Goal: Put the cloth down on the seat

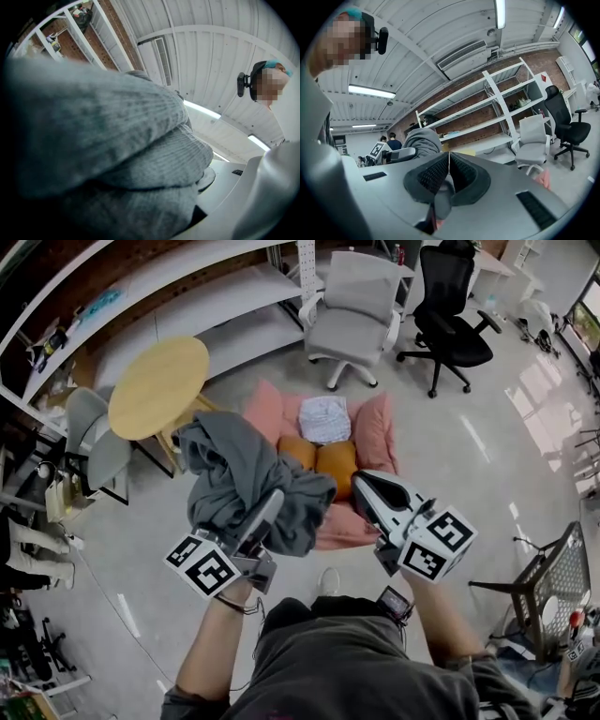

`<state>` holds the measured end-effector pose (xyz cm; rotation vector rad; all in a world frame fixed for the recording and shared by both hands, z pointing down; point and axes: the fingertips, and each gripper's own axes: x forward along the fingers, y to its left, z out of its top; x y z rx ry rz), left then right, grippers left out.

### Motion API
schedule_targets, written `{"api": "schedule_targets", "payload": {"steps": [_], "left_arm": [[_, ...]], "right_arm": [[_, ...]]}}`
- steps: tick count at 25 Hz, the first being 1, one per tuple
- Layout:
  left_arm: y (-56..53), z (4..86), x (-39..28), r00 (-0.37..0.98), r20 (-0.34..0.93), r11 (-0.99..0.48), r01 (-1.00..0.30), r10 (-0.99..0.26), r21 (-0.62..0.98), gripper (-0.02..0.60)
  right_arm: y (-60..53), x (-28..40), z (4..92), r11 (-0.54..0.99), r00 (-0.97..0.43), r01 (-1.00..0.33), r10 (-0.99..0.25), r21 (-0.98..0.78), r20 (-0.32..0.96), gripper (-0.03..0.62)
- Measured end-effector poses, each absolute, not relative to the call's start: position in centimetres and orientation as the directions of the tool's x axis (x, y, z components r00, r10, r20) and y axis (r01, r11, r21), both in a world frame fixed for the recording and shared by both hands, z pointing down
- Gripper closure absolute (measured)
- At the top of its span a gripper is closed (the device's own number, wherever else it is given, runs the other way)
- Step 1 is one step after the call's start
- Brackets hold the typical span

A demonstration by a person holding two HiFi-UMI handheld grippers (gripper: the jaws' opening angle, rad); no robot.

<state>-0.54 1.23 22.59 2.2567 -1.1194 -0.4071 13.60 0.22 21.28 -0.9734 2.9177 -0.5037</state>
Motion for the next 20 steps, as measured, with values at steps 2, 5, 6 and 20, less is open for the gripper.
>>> {"api": "schedule_targets", "payload": {"steps": [2, 5, 6, 20], "left_arm": [[-0.8, 23.5, -0.4, 0.597, -0.011, -0.466, -0.615, -0.802, 0.636, 0.272], [-4.2, 25.0, -0.6, 0.591, -0.005, -0.451, -0.609, -0.806, 0.652, 0.272], [-5.4, 25.4, -0.7, 0.59, 0.001, -0.446, -0.612, -0.808, 0.653, 0.272], [-28.6, 33.6, -9.9, 0.58, 0.055, -0.376, -0.594, -0.813, 0.711, 0.272]], "right_arm": [[-1.3, 14.2, 21.9, 0.747, -0.801, -0.586, -0.593, -0.314, 0.085, 0.577], [-3.6, 14.8, 22.8, 0.737, -0.793, -0.598, -0.6, -0.314, 0.101, 0.577], [-4.4, 14.8, 23.1, 0.735, -0.791, -0.601, -0.602, -0.314, 0.107, 0.577], [-20.7, 8.9, 30.5, 0.645, -0.739, -0.673, -0.614, -0.362, 0.278, 0.577]]}}
